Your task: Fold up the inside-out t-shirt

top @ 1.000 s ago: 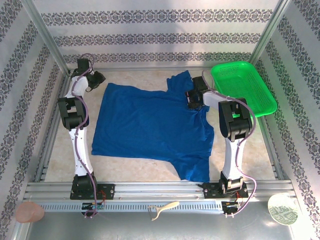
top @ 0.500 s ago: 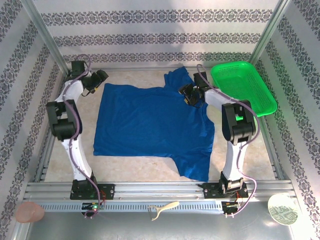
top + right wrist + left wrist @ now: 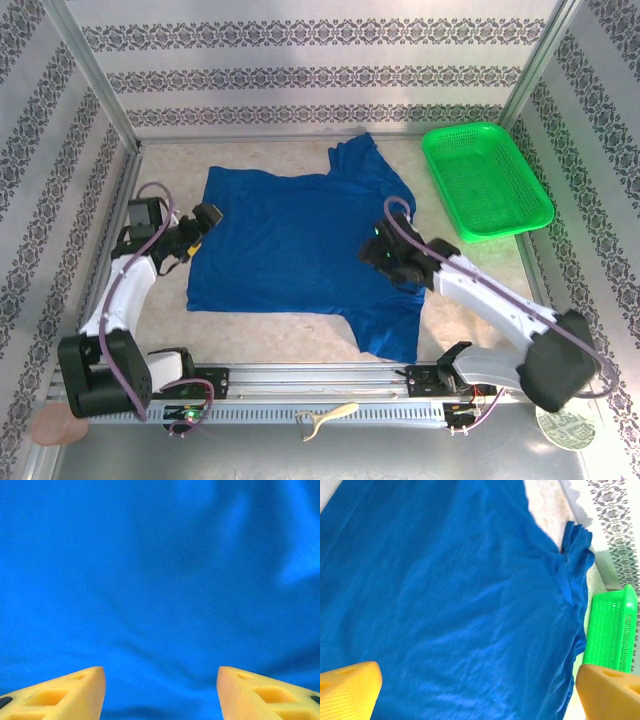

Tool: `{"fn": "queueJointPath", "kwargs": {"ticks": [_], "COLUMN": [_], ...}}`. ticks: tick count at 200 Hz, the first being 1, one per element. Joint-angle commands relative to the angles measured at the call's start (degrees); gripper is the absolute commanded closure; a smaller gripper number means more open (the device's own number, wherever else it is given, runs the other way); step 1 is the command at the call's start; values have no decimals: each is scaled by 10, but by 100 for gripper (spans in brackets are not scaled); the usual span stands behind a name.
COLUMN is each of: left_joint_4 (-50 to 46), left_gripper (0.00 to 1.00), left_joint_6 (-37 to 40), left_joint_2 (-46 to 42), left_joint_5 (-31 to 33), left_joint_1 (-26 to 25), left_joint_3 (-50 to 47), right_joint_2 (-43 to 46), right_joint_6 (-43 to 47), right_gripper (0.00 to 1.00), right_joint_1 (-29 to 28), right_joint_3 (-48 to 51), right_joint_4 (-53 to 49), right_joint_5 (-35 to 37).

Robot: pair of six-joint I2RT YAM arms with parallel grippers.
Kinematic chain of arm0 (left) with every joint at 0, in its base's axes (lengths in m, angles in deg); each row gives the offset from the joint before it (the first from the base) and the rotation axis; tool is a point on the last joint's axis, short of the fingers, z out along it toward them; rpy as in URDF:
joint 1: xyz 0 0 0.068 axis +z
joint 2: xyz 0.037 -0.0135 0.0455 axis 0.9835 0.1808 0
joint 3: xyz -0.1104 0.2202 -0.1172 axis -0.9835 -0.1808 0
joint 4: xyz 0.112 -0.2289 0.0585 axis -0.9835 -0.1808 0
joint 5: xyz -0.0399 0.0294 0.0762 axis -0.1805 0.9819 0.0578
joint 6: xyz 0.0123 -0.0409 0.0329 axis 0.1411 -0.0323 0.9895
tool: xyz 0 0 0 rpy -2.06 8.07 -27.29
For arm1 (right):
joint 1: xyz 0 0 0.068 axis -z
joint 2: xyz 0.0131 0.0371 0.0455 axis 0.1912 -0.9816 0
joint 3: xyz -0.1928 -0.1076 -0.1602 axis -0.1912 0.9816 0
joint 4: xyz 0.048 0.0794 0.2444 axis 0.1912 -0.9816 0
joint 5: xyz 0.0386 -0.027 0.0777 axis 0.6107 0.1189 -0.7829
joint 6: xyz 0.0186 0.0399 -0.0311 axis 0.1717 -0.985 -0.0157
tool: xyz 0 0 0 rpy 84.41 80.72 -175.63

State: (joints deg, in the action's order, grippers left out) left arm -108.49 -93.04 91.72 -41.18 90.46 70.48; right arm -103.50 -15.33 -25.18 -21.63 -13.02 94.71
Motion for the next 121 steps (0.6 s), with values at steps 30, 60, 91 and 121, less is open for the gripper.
{"fn": "queueJointPath", "kwargs": {"ticks": [30,60,91,121], "left_joint_4": [-178,-197,-203,-179], "left_gripper": [0,0,0,0], "left_joint_6": [-33,-42,-65,-60], "left_joint_2": [-121,-150,-149,-145], "left_joint_5": [100,136,171,182], "left_joint_1": [-3,-3,-3,-3], "left_joint_3": [-33,-48,-54,-57], "right_joint_2": [150,147,99,75], "right_joint_6": [-235,-319,-362,-388], "right_gripper": [37,37,34,34], "right_joint_1": [-83,-119,-135,-154], "right_joint_3": [97,89,95,120], "right_joint_4": [-270,-357,-370,-327], "right_joint_5": [110,119,84,47]}}
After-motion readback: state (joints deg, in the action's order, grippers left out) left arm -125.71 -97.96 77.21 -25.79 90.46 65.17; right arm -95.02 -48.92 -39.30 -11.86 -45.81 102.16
